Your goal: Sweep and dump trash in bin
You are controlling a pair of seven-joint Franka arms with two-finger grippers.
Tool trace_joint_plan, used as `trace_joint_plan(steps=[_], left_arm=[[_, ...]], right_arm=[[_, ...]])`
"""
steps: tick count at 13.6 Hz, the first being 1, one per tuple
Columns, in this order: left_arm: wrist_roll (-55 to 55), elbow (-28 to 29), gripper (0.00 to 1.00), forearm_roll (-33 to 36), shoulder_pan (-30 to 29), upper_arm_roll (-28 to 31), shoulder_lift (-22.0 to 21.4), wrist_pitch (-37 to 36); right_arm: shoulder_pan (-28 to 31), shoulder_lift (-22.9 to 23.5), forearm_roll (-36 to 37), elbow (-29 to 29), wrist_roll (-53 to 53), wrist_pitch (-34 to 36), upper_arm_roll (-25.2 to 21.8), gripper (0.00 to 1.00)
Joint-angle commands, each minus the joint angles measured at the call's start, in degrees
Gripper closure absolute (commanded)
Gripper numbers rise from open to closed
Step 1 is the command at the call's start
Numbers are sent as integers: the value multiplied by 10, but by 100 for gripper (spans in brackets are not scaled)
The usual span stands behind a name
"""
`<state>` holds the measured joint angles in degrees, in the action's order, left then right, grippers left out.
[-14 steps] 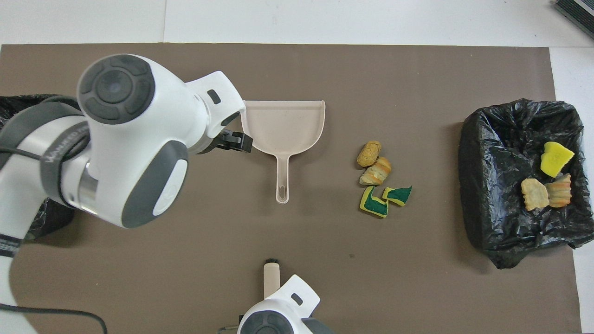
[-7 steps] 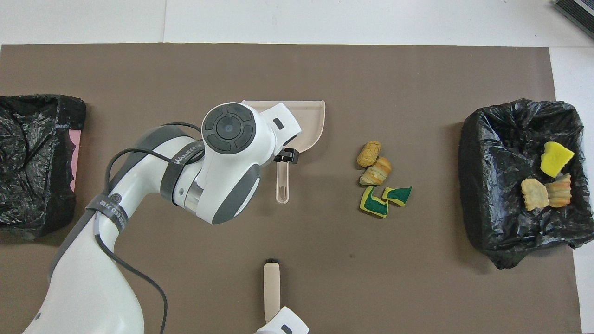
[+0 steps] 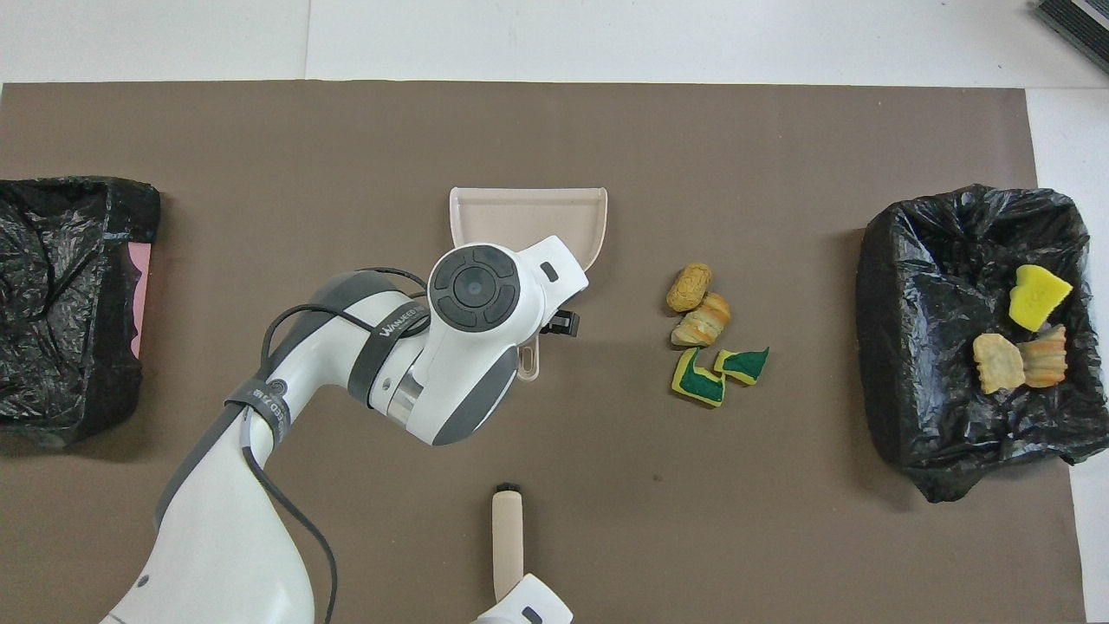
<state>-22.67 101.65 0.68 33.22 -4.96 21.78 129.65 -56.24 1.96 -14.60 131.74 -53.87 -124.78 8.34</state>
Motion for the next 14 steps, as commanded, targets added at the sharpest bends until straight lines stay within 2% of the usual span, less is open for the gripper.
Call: trace_joint_plan(steps=[1,2,6,10,12,14], left_arm=[[-7,15,35,1,11,10,-9,5],[-7,15,52,1,11,11,-9,3],[-6,13,99,4,11,12,-13,-12],[32,7,100,21,-7,15,-51,-42],[124,8,100,21,-19,15,-70,-102],[224,8,100,27,-23,16,-75,-142]], right_arm=[[9,-4,-13,4,-15,-5,-1,100],[10,-4,-13,4,-10,-4,-1,100],[40,-18,-4,-1,-11,57,-5,100],[121,-51,13,-1,-6,112,-7,100],[178,-73,29,-9,20,145,-7,100],[242,-75,53,-39,59,182,-7,100]])
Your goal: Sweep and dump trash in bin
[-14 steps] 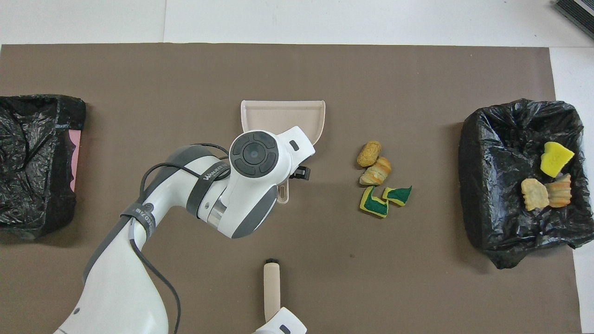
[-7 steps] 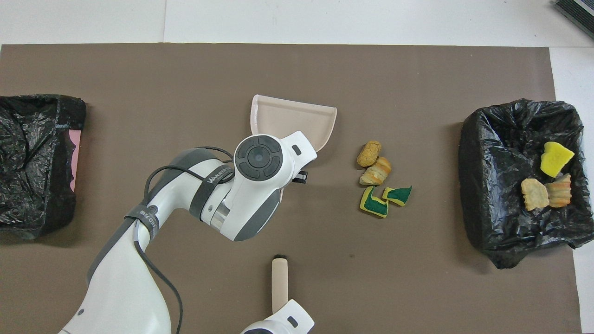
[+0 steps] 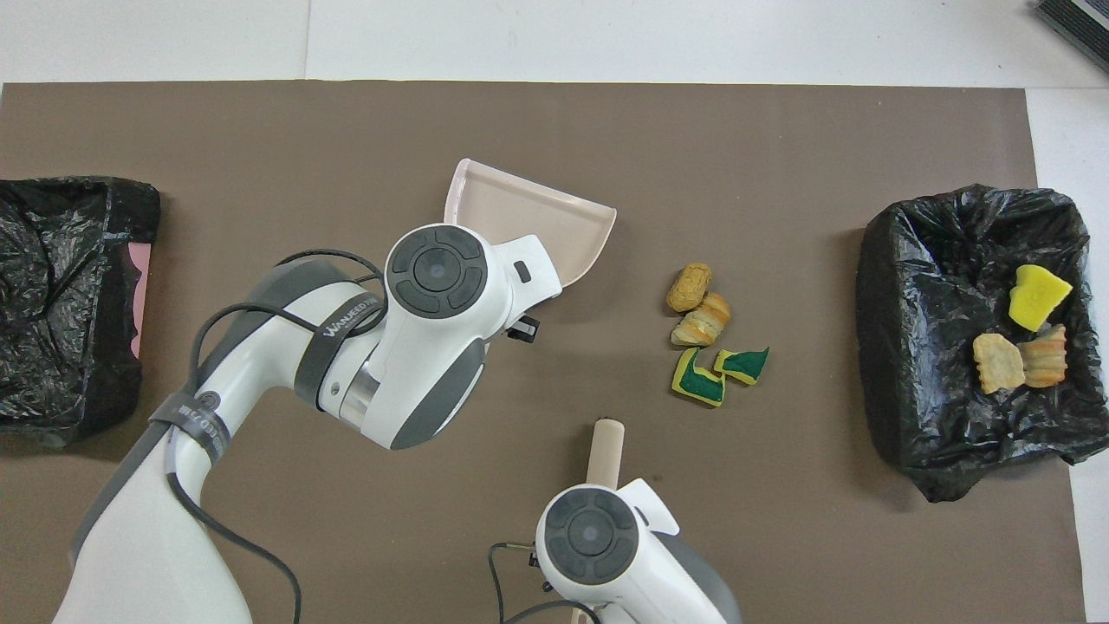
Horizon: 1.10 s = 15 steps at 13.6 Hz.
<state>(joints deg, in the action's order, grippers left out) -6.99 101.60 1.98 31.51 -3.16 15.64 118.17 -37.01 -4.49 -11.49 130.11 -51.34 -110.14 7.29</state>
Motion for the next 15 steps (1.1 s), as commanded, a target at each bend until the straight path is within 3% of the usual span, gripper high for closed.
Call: trace_joint_plan(steps=[1,4,8,10,11,15], left_arm=[[93,11,100,14,-12,-3,-16,-35],[216,27,100,17,-17,-3,-25,-52],[252,68,100,18,-12,-3,-47,-42],[325,74,100,20,-14,-4,-48,-37],[369,77,100,20,-11,-3,-50,-33],[380,125,100,37,6,-4,-78,-28]], right_arm=[[83,-8,28,-35,54,50,4,100],[169,5,66,-58,127,77,4,100],[258,19,128,-58,197,69,5,100],[304,19,128,-44,245,49,6,100],[315,13,128,-25,258,35,6,100],[337,-4,119,28,273,6,7,100]])
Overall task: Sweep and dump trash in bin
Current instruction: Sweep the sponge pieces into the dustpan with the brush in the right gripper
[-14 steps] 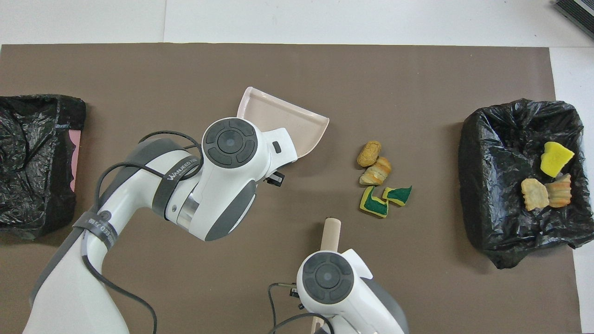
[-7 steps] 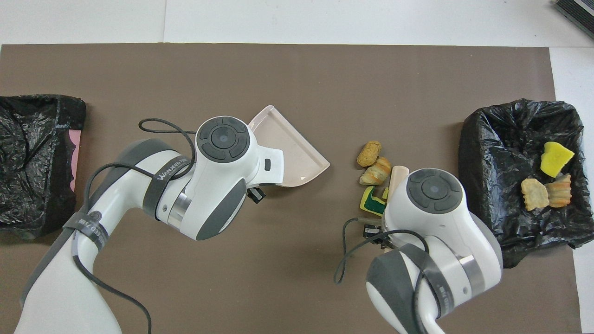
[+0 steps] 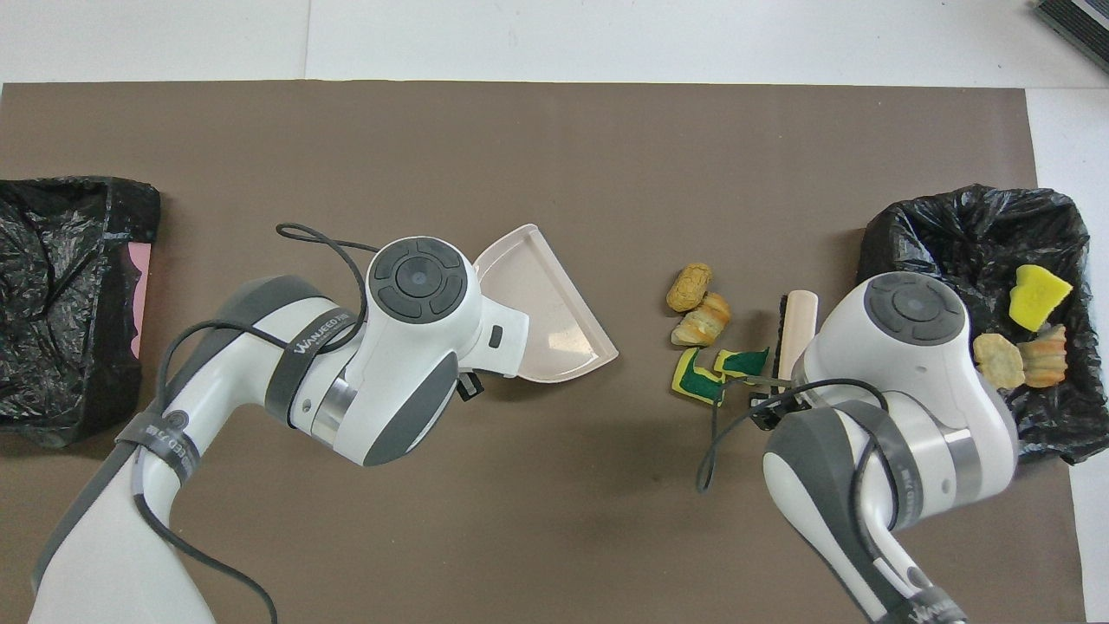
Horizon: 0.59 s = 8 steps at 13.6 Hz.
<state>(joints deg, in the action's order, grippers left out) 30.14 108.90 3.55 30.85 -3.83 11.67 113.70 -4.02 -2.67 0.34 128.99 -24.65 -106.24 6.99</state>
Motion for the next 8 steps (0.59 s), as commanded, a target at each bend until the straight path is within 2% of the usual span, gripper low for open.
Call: trace_joint_plan(steps=[1,3,6,8], left_arm=[[9,67,100,24,23,2,-50,25],[8,89,100,28,40,2,-56,39],[8,97,100,37,53,2,-54,65],[8,99,100,37,53,2,-55,65]], right_arm=[[2,-17,-2,44,4,-44,10,100],[-12,9,-20,42,-3,-86,11,100],[-35,35,-37,8,10,-86,12,100],[-77,63,-56,-21,7,-86,11,100]])
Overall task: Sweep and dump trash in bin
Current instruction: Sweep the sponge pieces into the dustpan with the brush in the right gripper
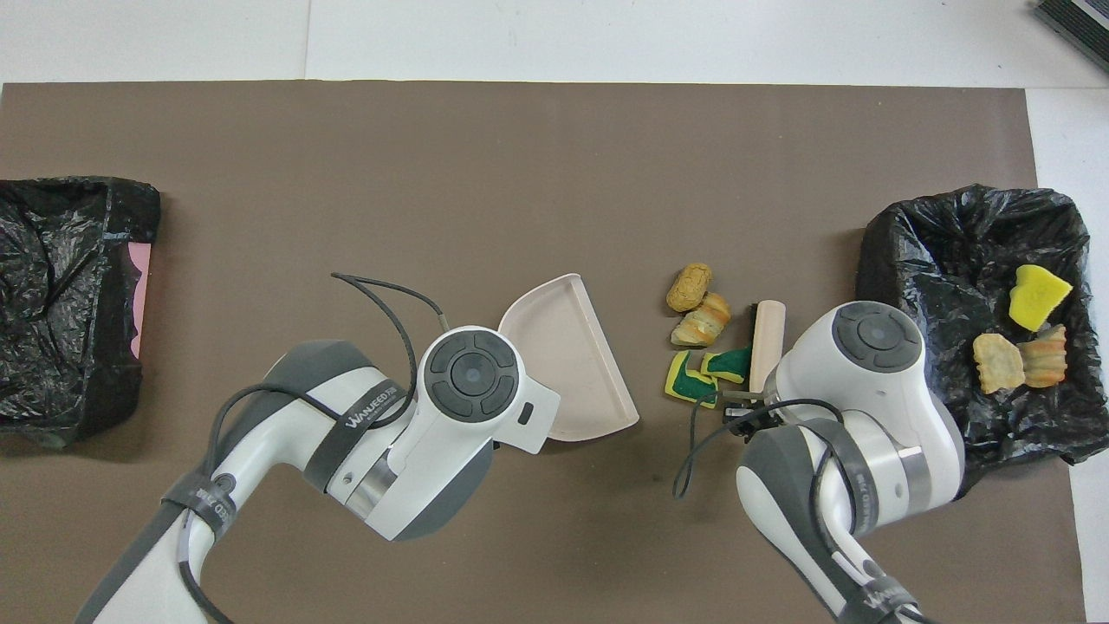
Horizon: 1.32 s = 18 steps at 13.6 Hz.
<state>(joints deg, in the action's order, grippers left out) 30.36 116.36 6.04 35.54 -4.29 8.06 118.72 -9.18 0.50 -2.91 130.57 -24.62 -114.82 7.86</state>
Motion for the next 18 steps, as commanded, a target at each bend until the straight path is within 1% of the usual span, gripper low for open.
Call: trace_joint_plan(steps=[1,4,8,10,13,15,17,18], left_arm=[[6,26,100,13,5,7,-20,16],[5,38,100,13,1,8,-23,19],[5,45,100,13,-14,7,-23,34],[3,49,100,12,-21,7,-23,43],[1,49,100,12,-27,7,-22,55],[0,49,100,10,-39,7,-19,57],[0,48,100,10,-47,7,-16,65],[0,48,100,10,-48,7,-16,68]], right_arm=[[-31,47,-34,-56,5,-1,3,100],[-75,72,-63,-96,5,-1,3,100],[-133,87,-113,-145,7,2,4,100],[-145,88,-121,-170,5,22,3,100],[-124,84,-90,-215,11,106,-3,100],[-107,90,-6,-249,12,142,-1,100],[-78,109,34,-272,22,153,-1,100],[-66,112,51,-273,40,150,-1,100]])
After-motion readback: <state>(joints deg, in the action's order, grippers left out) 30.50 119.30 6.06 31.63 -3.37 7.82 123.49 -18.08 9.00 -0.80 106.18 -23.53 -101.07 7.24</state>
